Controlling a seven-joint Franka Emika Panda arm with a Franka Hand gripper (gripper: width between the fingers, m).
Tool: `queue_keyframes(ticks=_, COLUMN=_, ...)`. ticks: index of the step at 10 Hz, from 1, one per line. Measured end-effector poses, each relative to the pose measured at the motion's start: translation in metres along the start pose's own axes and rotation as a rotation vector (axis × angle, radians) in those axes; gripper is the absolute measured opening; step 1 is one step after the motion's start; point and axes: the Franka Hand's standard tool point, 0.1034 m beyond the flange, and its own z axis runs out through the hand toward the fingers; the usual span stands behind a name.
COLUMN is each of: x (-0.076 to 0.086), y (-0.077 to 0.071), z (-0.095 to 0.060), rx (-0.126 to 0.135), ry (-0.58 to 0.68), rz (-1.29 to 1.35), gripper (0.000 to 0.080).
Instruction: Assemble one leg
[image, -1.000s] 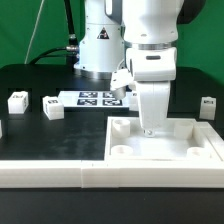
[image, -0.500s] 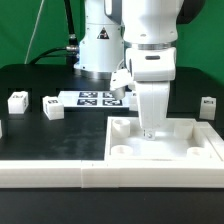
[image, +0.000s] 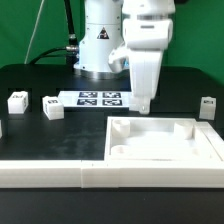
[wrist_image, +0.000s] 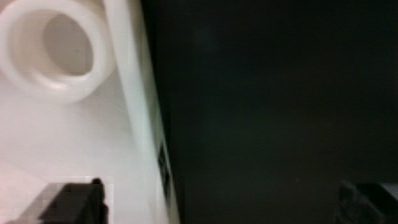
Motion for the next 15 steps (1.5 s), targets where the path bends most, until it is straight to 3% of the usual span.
queue_keyframes(ticks=2, x=0.005, y=-0.024, z=-0.015, rx=-0.012, ry=-0.006, rz=0.073, gripper=0.0649)
queue_keyframes(ticks=3, x=0.012, y=-0.033, z=-0.015, rx=-0.015, ry=-0.002, rz=0.103, gripper=0.0649)
queue_keyframes(ticks=5, x=0.009, y=-0.031, z=-0.014, rx=-0.013, ry=-0.002, rz=0.120, gripper=0.0649)
queue_keyframes(ticks=8, x=0.011, y=-0.033, z=-0.013, rx=-0.011, ry=0.001, rz=0.392, gripper=0.0649)
queue_keyframes(ticks=9, x=0.016, y=-0.046, z=-0.008, rx=0.008, ry=0.006, rz=0.625, gripper=0.0649)
queue_keyframes(ticks=12, x=0.052, y=-0.065, z=-0.003, rx=0.027, ry=0.004, rz=1.038, gripper=0.0649)
queue_keyframes(ticks=15, x=0.096, y=-0.069, z=0.001, rx=0.053, ry=0.017, rz=1.360, gripper=0.0649)
